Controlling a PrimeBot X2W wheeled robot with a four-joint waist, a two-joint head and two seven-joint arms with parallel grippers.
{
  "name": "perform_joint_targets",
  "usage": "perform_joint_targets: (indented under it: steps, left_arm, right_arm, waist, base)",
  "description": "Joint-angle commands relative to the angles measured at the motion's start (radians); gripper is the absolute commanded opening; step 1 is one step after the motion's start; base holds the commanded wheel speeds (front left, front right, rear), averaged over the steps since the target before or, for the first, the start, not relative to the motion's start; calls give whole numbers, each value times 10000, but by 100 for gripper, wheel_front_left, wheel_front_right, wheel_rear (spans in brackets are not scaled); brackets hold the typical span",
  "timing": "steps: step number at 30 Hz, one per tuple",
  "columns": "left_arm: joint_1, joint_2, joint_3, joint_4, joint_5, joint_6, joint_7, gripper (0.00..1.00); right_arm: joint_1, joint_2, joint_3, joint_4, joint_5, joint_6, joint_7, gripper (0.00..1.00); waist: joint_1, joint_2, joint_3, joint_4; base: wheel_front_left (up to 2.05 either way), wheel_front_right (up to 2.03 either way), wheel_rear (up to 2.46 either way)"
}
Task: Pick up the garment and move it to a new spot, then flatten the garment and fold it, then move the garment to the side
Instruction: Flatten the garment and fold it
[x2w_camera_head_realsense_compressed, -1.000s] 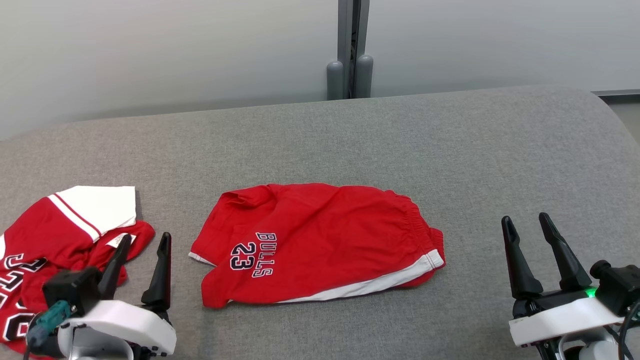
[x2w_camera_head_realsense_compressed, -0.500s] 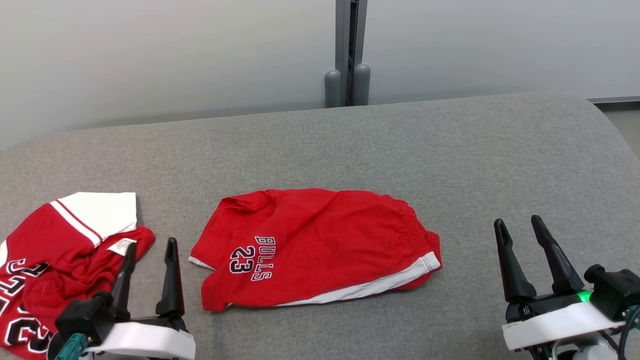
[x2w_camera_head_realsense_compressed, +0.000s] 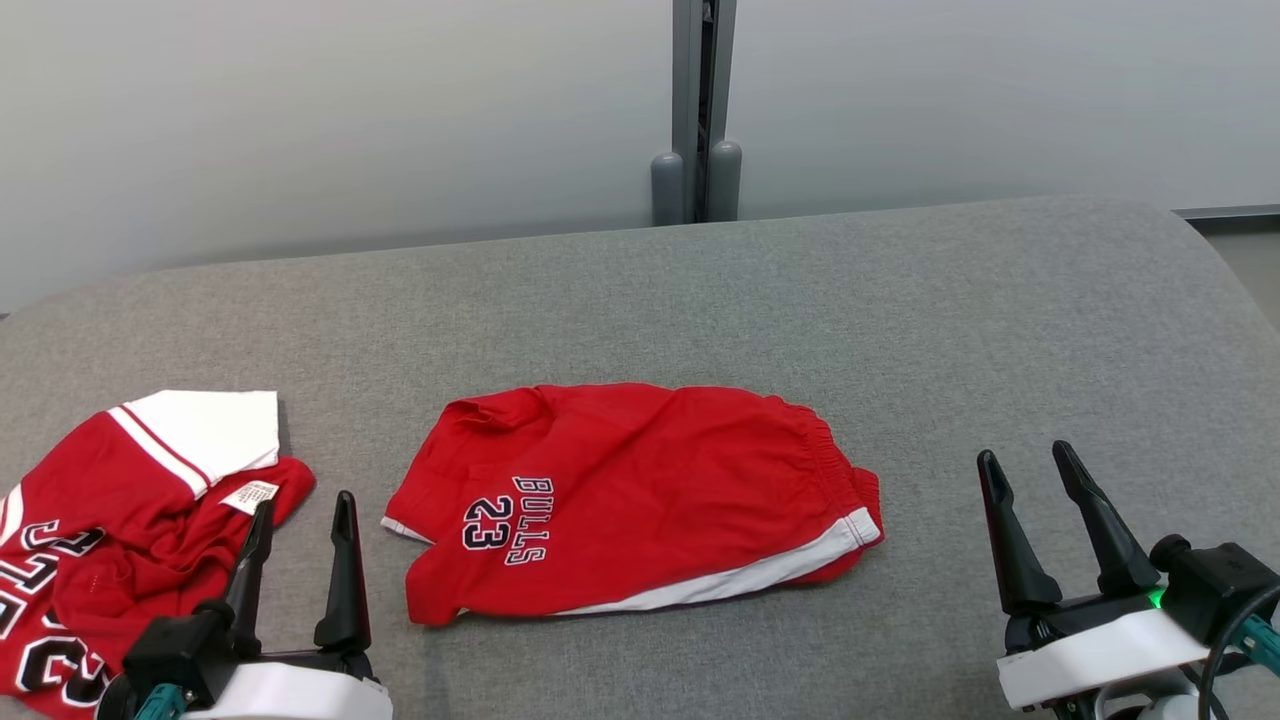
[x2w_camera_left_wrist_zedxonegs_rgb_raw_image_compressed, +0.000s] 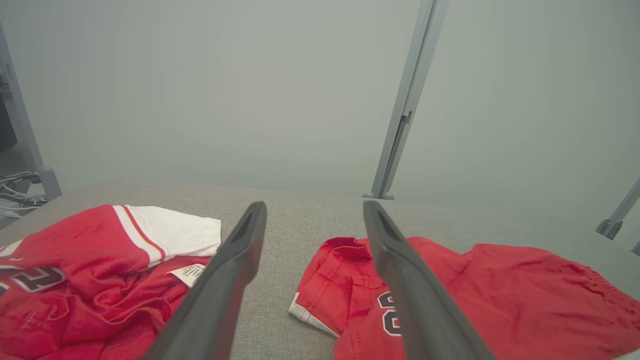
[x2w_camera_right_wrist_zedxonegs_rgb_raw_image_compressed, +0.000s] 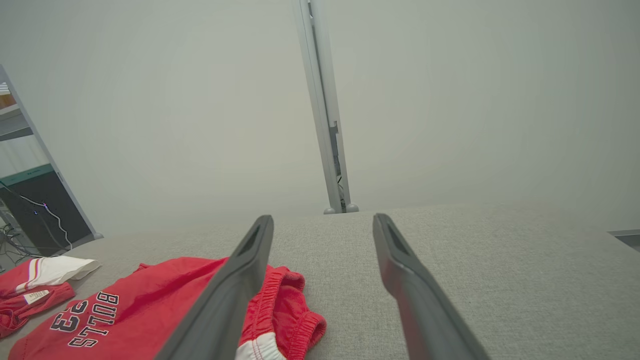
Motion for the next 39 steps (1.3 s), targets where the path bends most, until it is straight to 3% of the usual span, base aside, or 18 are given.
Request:
perform_joint_targets:
  steps: [1,17,30,39]
  left_arm:
    - [-36,-54,109,28,140,-112,-31,100]
    - [-48,-388,612,493,566,-669,-33,100]
    - [-253,-439,575,1355,316,-1037,-31,100]
    - [-556,-317,149,2500,-330,-1451,1053,100]
  right_arm:
    - [-31,-76,-19,49,-79,24,-17,100]
    - [-13,-126,205,226,90,24,-17,100]
    - [-308,-637,1140,1156,843,24,-17,100]
    - [-948,-1412,2571,1820,1911,24,545,100]
  waist:
    - [0,0,24,27]
    - [0,0,-40,117]
    - [0,0,18,299]
    - [0,0,299,541]
  base:
    - [0,0,0]
    - [0,0,0]
    - [0,0,0]
    - [0,0,0]
